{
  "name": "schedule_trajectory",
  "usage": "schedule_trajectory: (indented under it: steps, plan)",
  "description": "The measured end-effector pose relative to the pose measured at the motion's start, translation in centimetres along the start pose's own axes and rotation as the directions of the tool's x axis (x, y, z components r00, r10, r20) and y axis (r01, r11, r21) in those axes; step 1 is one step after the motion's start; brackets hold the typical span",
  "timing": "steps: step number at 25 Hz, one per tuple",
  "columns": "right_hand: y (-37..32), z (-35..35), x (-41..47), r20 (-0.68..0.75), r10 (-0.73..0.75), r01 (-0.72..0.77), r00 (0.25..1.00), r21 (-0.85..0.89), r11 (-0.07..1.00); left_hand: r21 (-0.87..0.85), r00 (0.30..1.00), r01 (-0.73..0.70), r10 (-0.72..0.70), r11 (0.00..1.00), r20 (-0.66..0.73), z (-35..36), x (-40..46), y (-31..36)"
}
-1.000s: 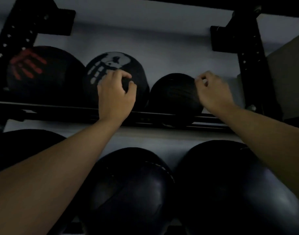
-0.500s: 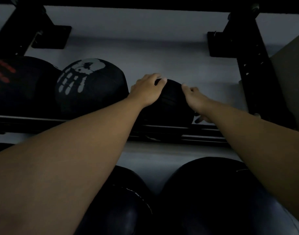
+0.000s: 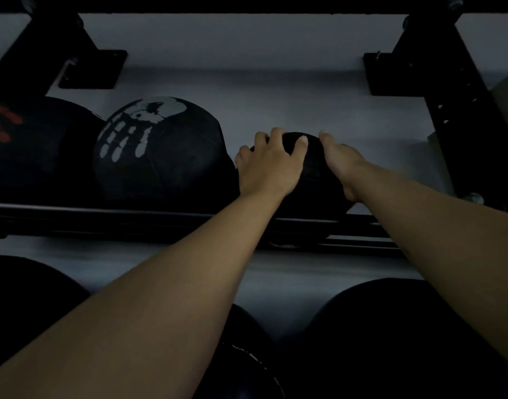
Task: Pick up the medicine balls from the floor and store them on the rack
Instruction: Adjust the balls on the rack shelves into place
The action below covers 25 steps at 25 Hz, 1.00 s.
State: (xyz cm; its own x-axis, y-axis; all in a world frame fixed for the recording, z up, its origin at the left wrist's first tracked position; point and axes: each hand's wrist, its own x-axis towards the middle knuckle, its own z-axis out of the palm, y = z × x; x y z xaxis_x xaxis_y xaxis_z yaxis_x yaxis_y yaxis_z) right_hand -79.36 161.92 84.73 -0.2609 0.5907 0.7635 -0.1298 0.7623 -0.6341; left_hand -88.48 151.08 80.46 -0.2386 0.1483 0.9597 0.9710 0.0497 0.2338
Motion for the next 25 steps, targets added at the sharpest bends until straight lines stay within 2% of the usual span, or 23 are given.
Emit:
schedule_trajectory:
  steps: [4,6,8,10,12,14,16,19,21,23,25]
  plan:
    - [0.5,-1.0,-0.3,0.099,-0.034,0.04,0.995,-0.064,0.997,0.009,0.999,0.017,-0.016,1.0,-0.048,0.7,-0.9,0.6]
    - [1.1,-1.3,-1.1,0.111,-0.081,0.089,0.991,-0.075,0.993,0.006,1.0,-0.008,0.008,1.0,-0.007,0.1,-0.8,0.1]
    - [1.3,-1.7,-1.8,0.058,-0.142,0.146,0.988,-0.082,0.986,0.037,0.996,-0.064,0.062,0.997,0.065,-0.8,-0.6,-0.3]
    - [0.1,-1.3,-2.3,-0.025,-0.142,0.138,0.989,-0.121,0.983,0.15,0.983,-0.123,0.1,0.981,0.155,-2.2,-0.5,-0.8]
    - [-1.9,-0.1,-3.2,-0.02,-0.191,0.181,0.981,-0.229,0.957,0.297,0.975,-0.173,0.12,0.939,0.189,-4.2,-0.4,-1.6]
    - [-3.4,0.9,-4.2,0.022,-0.28,0.272,0.96,-0.32,0.907,0.405,0.984,-0.17,0.129,0.898,0.126,-6.7,-0.2,-2.9]
    - [-4.9,2.5,-4.9,0.045,-0.376,0.362,0.926,-0.396,0.844,0.468,0.995,-0.091,0.101,0.879,0.004,-9.6,0.2,-4.9]
    - [-8.0,6.3,-6.4,0.091,-0.432,0.434,0.897,-0.363,0.825,0.444,0.991,0.067,-0.01,0.894,-0.131,-14.2,0.4,-8.6]
    - [-10.0,9.5,-8.0,0.144,-0.452,0.473,0.88,-0.332,0.816,0.44,0.99,0.092,-0.034,0.893,-0.139,-16.9,0.2,-12.0]
    - [-11.5,12.9,-8.8,0.214,-0.469,0.516,0.857,-0.334,0.789,0.383,0.998,0.055,-0.04,0.922,-0.046,-19.0,-0.2,-15.2]
    - [-12.5,15.7,-9.6,0.28,-0.456,0.534,0.845,-0.384,0.753,0.216,0.996,0.03,-0.047,0.976,0.075,-19.4,-0.3,-17.0]
